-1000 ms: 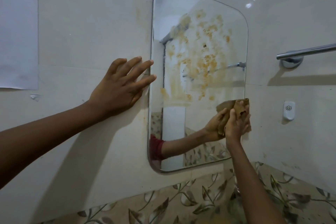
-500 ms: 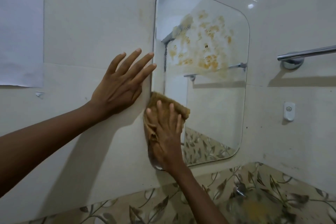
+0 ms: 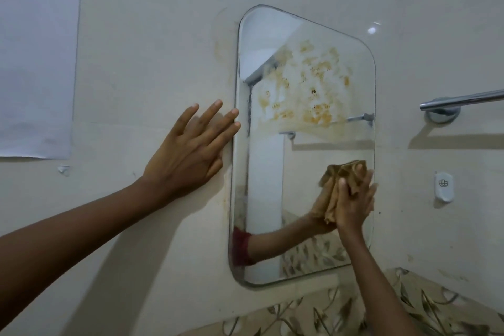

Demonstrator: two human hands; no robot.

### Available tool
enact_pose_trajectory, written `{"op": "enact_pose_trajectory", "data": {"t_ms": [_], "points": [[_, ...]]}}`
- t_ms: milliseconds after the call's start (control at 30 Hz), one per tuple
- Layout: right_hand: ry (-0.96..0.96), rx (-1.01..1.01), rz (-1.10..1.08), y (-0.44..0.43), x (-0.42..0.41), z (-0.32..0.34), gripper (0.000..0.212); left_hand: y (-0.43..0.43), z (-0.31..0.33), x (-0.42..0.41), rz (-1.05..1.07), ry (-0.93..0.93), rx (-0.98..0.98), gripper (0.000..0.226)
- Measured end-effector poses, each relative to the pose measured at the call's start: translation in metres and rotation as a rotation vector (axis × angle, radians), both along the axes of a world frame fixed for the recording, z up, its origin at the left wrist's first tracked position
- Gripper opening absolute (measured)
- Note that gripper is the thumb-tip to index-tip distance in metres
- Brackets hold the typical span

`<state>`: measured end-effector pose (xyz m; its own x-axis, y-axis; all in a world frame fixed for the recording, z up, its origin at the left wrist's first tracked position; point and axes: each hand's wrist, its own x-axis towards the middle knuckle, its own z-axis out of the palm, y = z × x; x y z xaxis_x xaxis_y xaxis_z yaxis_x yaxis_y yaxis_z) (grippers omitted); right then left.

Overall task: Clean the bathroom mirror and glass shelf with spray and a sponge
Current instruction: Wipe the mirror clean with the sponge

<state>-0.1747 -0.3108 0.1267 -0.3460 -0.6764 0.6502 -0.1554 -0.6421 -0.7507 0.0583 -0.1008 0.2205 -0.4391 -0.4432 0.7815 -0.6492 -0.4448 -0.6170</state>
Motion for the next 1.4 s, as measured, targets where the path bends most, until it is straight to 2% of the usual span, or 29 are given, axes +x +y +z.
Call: {"op": "enact_pose_trajectory", "data": {"t_ms": [233, 400, 533, 633, 767, 1067, 1200, 1400], "points": [[-0.027, 0.044, -0.071, -0.019, 0.0, 0.089, 0.065, -0.002, -0.001, 0.001, -0.005, -0.008, -0.011, 0.056], [0.085, -0.128, -0.042, 0.012, 0.031, 0.134, 0.065, -0.002, -0.001, 0.001, -0.019, -0.006, -0.008, 0.056], [0.23, -0.399, -0.029, 0.056, 0.067, 0.143, 0.066, 0.0, -0.002, 0.0, -0.026, 0.023, -0.028, 0.057], [0.395, -0.587, -0.062, 0.08, 0.089, 0.13, 0.065, 0.002, -0.002, -0.002, -0.122, 0.109, -0.101, 0.053], [0.621, -0.7, -0.08, 0.096, 0.106, 0.088, 0.061, 0.003, 0.0, -0.001, -0.206, 0.163, -0.164, 0.05], [0.841, -0.819, -0.076, 0.094, 0.097, -0.067, 0.056, 0.003, -0.002, -0.002, -0.07, 0.052, -0.102, 0.054], [0.761, -0.797, -0.172, 0.08, 0.09, -0.117, 0.052, 0.004, -0.004, -0.004, 0.019, -0.015, -0.025, 0.057], [0.548, -0.562, -0.113, 0.099, 0.104, -0.059, 0.053, 0.004, -0.004, -0.005, 0.032, -0.014, 0.043, 0.072]]}}
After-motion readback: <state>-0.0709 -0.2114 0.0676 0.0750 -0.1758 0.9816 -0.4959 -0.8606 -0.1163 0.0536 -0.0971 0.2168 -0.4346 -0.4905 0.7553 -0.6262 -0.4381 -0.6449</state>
